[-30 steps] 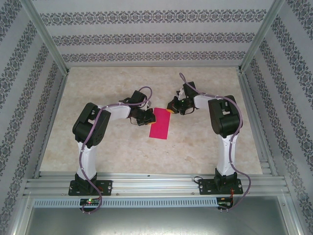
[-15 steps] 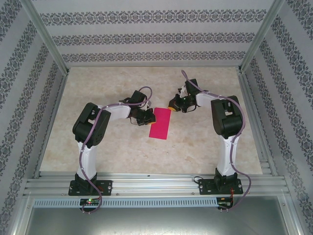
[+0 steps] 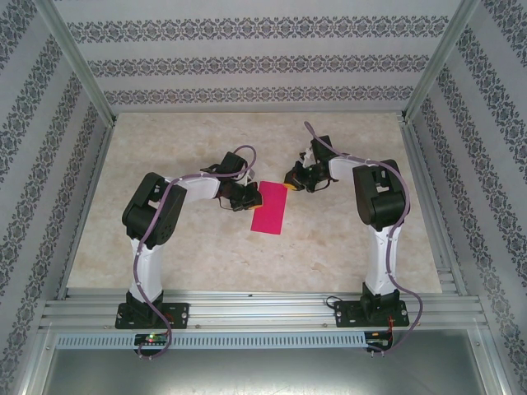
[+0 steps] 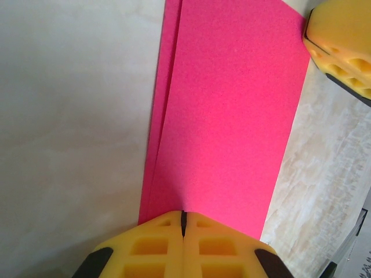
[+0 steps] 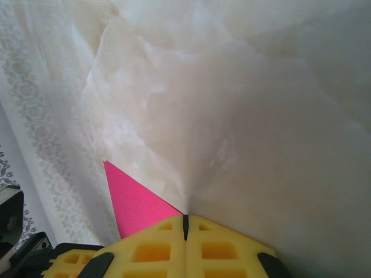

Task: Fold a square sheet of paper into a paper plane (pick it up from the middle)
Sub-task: Fold the square sheet of paper in half at the center of the table.

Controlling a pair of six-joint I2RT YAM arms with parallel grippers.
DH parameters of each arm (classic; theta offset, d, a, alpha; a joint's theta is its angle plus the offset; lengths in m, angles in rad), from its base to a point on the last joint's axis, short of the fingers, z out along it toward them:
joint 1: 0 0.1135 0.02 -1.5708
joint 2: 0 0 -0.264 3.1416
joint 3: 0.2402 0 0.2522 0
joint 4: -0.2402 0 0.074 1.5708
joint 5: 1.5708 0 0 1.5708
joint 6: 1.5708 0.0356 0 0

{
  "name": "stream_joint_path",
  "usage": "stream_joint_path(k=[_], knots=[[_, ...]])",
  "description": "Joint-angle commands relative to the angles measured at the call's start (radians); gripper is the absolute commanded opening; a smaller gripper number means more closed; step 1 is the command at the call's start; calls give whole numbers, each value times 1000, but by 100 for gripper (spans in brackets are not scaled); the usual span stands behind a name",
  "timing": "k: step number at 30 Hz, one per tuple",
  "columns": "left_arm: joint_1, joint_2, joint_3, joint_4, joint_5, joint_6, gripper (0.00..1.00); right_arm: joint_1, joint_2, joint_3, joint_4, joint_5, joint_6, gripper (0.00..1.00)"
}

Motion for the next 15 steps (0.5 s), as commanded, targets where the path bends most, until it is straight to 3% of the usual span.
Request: stream_joint_path(k=[1, 6, 15], knots=[[-17, 53, -32, -136, -53, 17, 0, -12, -32, -7, -41, 1, -11, 1], [-18, 54, -31, -134, -52, 15, 0, -7, -182, -46, -8, -35, 15, 2], [-22, 49, -30, -137, -53, 15, 0, 132, -441, -489, 271, 34, 160, 1]])
